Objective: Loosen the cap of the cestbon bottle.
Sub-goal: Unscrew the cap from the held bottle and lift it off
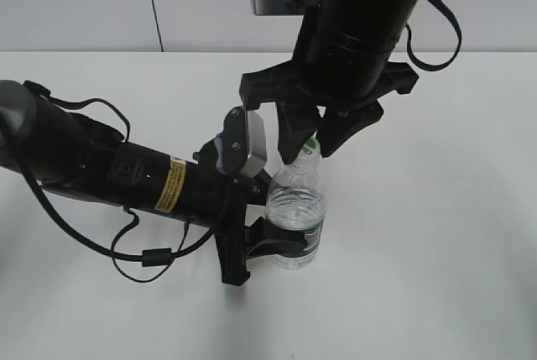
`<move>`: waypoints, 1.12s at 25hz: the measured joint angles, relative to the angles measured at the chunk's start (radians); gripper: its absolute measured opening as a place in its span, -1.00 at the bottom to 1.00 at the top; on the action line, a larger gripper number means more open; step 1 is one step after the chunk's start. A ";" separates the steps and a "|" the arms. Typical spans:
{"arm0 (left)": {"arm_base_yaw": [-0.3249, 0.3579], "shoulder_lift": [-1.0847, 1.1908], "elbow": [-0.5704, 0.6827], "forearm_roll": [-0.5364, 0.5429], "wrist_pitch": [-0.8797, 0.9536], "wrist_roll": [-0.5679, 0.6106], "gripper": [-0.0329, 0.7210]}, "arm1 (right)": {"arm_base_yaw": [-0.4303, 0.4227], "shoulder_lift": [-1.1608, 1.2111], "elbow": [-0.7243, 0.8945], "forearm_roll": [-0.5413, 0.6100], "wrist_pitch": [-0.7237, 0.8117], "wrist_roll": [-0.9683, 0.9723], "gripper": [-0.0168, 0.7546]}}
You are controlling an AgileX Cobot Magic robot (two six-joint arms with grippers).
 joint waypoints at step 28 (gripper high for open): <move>0.000 0.000 0.000 -0.008 0.005 -0.003 0.08 | 0.000 0.000 -0.005 -0.022 -0.033 -1.382 -0.17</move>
